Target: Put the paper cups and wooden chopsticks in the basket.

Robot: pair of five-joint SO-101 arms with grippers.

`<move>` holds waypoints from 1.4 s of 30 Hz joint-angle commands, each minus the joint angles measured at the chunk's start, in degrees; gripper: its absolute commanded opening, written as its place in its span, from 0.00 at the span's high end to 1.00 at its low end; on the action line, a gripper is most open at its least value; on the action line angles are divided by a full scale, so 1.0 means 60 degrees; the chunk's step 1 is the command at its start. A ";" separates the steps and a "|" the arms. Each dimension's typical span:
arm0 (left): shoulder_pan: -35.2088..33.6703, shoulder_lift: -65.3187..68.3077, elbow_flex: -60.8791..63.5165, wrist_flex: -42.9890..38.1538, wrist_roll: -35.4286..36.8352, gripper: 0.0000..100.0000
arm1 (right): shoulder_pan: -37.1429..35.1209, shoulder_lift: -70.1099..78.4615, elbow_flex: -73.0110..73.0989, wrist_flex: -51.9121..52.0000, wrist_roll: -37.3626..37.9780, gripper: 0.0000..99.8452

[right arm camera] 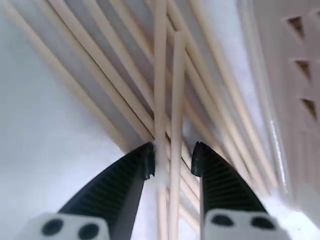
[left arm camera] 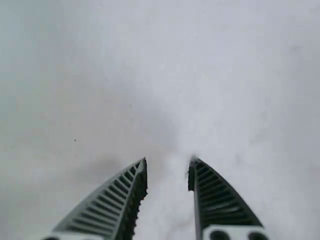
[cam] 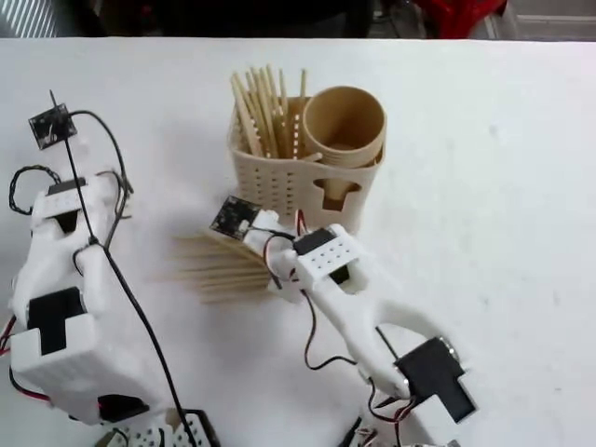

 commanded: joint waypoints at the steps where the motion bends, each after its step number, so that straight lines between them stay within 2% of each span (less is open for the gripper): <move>1: 0.0125 -0.0037 -0.0425 -0.0161 0.0088 0.85 | 0.0066 -0.0022 -0.0264 -0.0110 0.0029 0.96; 2: 0.0125 -0.0037 -0.0425 -0.0161 0.0088 0.85 | 0.0066 -0.0051 -0.0264 -0.0110 0.0029 0.98; 12: 0.0125 -0.0007 -0.0454 -0.0161 0.0088 0.85 | 0.0066 -0.0520 -0.0278 -0.0037 -0.0044 0.98; 21: 0.0125 0.0022 -0.0454 -0.0161 0.0088 0.85 | -0.0110 -0.5399 -0.0440 0.2044 -0.0059 0.98; 27: 0.0125 0.0022 -0.0469 -0.0161 0.0088 0.85 | -0.0110 -0.7275 -0.2945 0.2982 -0.0132 0.98; 33: 0.0095 0.0022 -0.0469 -0.0161 0.0073 0.85 | -0.0110 -0.6923 -0.5714 0.0769 -0.1846 0.98; 42: 0.0110 0.0022 -0.0469 -0.0176 0.0073 0.85 | -0.0110 -0.4549 -0.7443 -0.1516 -0.2227 0.98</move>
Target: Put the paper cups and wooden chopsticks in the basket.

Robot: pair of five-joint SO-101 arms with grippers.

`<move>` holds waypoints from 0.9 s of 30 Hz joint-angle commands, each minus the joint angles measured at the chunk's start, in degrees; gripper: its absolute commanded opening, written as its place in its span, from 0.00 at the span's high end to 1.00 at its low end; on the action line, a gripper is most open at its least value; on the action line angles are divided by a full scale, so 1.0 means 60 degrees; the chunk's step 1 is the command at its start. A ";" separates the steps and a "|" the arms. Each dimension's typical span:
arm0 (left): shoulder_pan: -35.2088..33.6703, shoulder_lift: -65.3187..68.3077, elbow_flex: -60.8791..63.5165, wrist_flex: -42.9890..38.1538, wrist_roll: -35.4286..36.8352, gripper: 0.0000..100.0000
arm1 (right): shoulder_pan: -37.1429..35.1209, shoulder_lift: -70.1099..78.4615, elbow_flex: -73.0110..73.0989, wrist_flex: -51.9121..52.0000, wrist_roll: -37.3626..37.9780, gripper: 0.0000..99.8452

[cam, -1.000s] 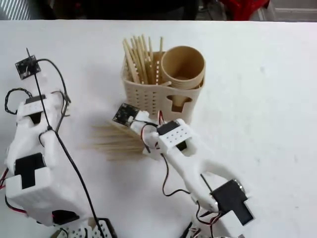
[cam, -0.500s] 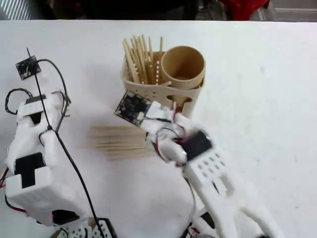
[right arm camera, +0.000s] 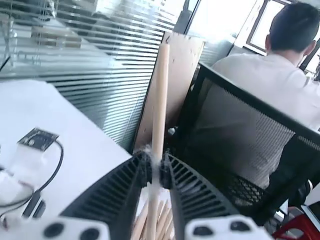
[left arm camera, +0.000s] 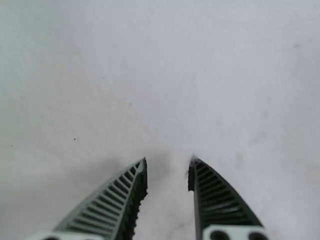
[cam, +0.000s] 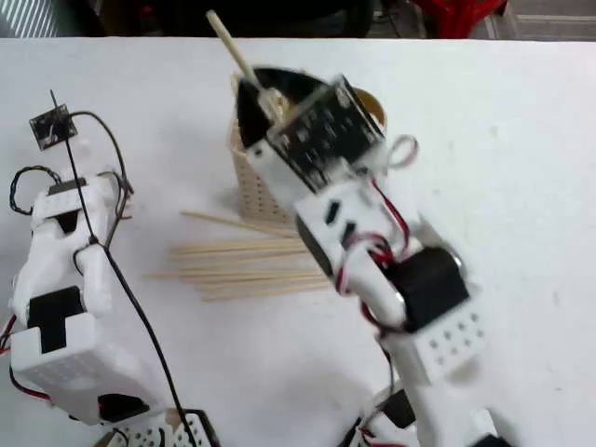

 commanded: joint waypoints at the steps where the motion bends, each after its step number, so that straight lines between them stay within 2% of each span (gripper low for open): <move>1: 0.0110 -0.0051 -0.0469 -0.0176 0.0073 0.85 | -0.0051 0.0916 -0.0967 -0.1092 -0.0352 0.98; 6: 0.0125 -0.0066 -0.0469 -0.0190 0.0073 0.85 | 0.0022 0.2396 -0.1582 -0.1282 -0.1641 0.98; 18: 0.0125 -0.0066 -0.0469 -0.0161 0.0073 0.85 | 0.0242 0.2952 -0.1582 -0.0623 -0.1714 0.98; 20: 0.0110 -0.0066 -0.0469 -0.0161 0.0073 0.85 | 0.0227 0.2952 -0.1582 -0.0374 -0.1714 0.95; 25: 0.0110 -0.0066 -0.0454 -0.0161 0.0073 0.85 | 0.0212 0.2952 -0.1582 0.0183 -0.1714 0.80; 27: 0.0110 -0.0051 -0.0454 -0.0161 0.0073 0.85 | 0.0212 0.2938 -0.1597 0.0359 -0.1714 0.79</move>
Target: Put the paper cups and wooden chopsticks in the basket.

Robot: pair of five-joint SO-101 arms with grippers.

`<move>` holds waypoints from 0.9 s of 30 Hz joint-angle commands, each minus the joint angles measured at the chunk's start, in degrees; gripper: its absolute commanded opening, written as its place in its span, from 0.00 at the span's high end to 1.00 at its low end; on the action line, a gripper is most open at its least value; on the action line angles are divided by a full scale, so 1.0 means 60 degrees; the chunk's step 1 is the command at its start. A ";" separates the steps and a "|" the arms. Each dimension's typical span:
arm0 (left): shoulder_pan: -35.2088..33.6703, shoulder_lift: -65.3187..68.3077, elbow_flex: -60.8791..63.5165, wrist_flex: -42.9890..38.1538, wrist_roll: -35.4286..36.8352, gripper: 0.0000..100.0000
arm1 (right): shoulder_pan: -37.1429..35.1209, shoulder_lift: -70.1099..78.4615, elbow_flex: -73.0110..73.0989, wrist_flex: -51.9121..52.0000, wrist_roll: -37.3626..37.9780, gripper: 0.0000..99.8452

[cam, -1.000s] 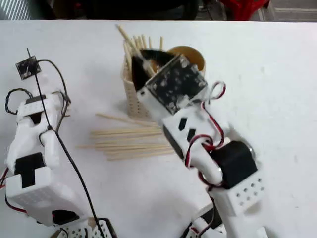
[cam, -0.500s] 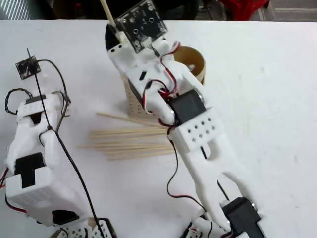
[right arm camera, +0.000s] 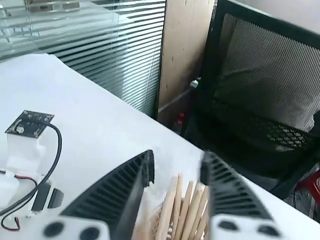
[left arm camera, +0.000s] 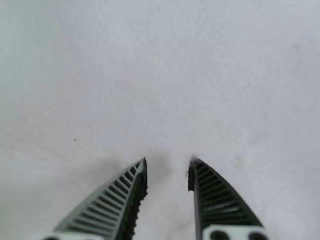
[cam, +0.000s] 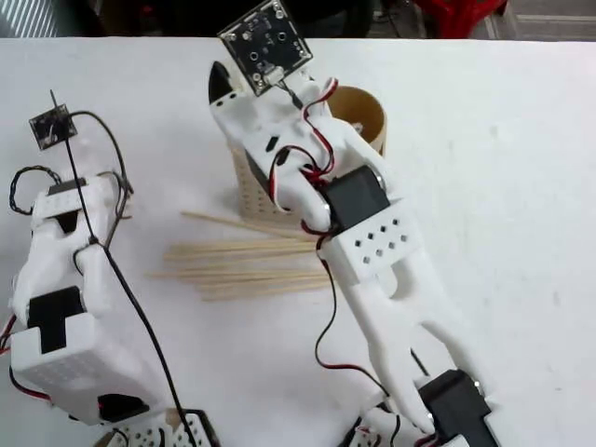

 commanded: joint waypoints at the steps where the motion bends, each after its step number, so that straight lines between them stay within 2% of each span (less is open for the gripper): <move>1: 0.0110 -0.0051 -0.0454 -0.0147 0.0073 0.85 | 0.0081 -0.0242 -0.0542 0.0315 -0.0088 0.80; 4: 0.0110 -0.0051 -0.0454 -0.0147 0.0073 0.85 | 0.0081 -0.0432 -0.0557 0.1062 -0.0088 0.83; 7: 0.0110 -0.0051 -0.0469 -0.0147 0.0073 0.85 | 0.0007 -0.0960 -0.0484 0.2923 0.0044 0.86; 11: 0.0125 -0.0051 -0.0469 -0.0147 0.0073 0.85 | -0.0916 -0.0813 -0.0205 0.5458 0.2549 0.83; 13: 0.0125 -0.0051 -0.0469 -0.0147 0.0073 0.85 | -0.1267 -0.0535 0.0513 0.5985 0.3341 0.79; 16: 0.0081 -0.0051 -0.0469 -0.0147 0.0073 0.85 | -0.1355 -0.0271 0.2286 0.5326 0.3663 0.78; 21: 0.0081 -0.0051 -0.0469 -0.0147 0.0073 0.85 | -0.1326 -0.0007 0.5538 0.2527 0.4601 0.78; 27: 0.0110 -0.0051 -0.0469 -0.0147 0.0073 0.85 | -0.0462 0.0769 0.6916 0.0447 0.4835 0.80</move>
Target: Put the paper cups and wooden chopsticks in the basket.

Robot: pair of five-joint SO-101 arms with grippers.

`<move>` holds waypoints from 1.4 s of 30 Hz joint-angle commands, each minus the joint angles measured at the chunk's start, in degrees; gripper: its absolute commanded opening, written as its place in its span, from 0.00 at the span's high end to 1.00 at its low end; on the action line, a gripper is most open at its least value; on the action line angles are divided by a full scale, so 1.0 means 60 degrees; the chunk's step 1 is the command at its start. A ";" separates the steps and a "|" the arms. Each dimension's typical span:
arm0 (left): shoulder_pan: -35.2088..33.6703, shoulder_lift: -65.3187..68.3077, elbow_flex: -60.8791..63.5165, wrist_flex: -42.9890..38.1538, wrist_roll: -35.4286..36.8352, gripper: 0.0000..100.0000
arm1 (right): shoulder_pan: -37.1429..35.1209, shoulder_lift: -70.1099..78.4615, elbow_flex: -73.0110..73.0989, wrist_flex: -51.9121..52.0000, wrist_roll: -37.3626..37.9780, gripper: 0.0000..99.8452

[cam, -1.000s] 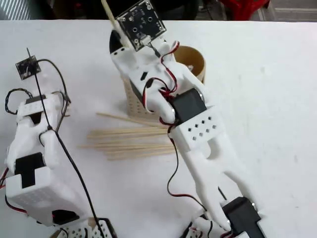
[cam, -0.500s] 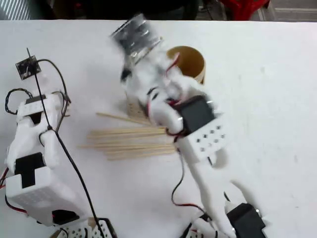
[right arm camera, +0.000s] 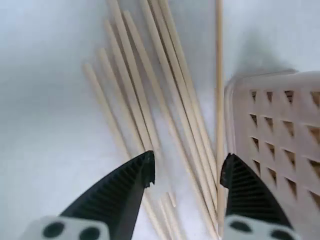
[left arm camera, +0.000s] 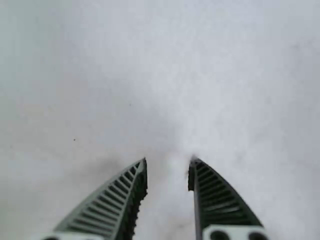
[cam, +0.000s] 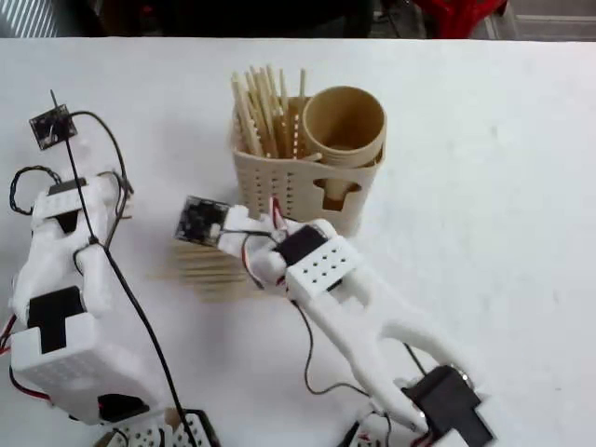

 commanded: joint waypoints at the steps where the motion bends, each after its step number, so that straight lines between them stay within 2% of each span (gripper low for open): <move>1: 0.0125 -0.0051 -0.0469 -0.0161 0.0073 0.85 | 0.0711 0.0476 0.0147 -0.1018 0.0176 0.82; 6: 0.0125 -0.0051 -0.0469 -0.0161 0.0073 0.85 | 0.1297 0.1883 0.0029 -0.2073 0.0396 0.82; 15: 0.0125 -0.0051 -0.0469 -0.0161 0.0073 0.85 | 0.1678 0.3216 -0.0806 -0.2044 0.0542 0.81; 19: 0.0139 -0.0051 -0.0469 -0.0161 0.0073 0.85 | 0.1619 0.3026 -0.0791 -0.1326 0.0571 0.81; 24: 0.0139 -0.0051 -0.0469 -0.0161 0.0073 0.85 | 0.1502 0.2733 -0.0410 -0.0989 0.0571 0.90; 42: 0.0125 -0.0051 -0.0469 -0.0147 0.0073 0.85 | 0.1179 -0.0593 0.2549 -0.1048 0.1099 0.88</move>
